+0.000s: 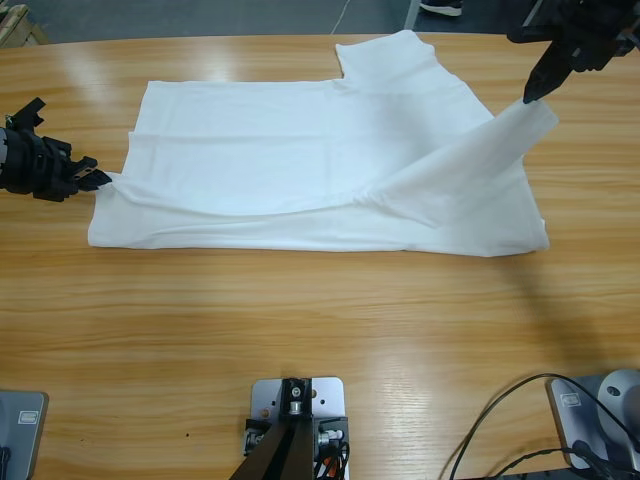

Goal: Fold clothes

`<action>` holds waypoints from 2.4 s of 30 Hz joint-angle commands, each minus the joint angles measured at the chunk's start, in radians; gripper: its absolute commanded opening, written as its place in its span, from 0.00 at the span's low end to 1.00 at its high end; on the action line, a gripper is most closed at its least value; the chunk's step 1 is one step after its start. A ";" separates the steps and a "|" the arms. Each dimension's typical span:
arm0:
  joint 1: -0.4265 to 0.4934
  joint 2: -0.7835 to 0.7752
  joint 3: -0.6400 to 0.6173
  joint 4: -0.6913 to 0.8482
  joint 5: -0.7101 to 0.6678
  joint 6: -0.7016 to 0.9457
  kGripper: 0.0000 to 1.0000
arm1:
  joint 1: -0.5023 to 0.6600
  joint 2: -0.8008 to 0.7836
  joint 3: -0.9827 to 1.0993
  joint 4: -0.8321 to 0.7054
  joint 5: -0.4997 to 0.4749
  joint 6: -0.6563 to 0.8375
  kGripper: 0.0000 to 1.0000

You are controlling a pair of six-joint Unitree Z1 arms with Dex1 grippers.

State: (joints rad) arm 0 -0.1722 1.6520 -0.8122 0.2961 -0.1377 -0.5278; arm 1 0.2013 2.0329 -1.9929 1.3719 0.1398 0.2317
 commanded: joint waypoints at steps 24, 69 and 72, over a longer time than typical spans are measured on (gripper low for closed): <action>0.002 0.007 0.015 -0.012 0.024 0.029 0.83 | 0.012 0.063 -0.060 0.050 -0.100 -0.005 1.00; -0.128 -0.050 0.134 -0.071 0.030 0.062 0.83 | 0.638 0.505 -0.613 0.220 0.278 -0.163 0.90; -0.128 -0.044 0.134 -0.074 0.030 0.062 0.83 | 0.644 0.526 -0.615 0.235 0.282 -0.163 0.90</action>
State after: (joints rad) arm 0 -0.2915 1.5640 -0.6989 0.2359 -0.1248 -0.4774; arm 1 0.8176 2.4511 -2.5935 1.3931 0.3971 0.0802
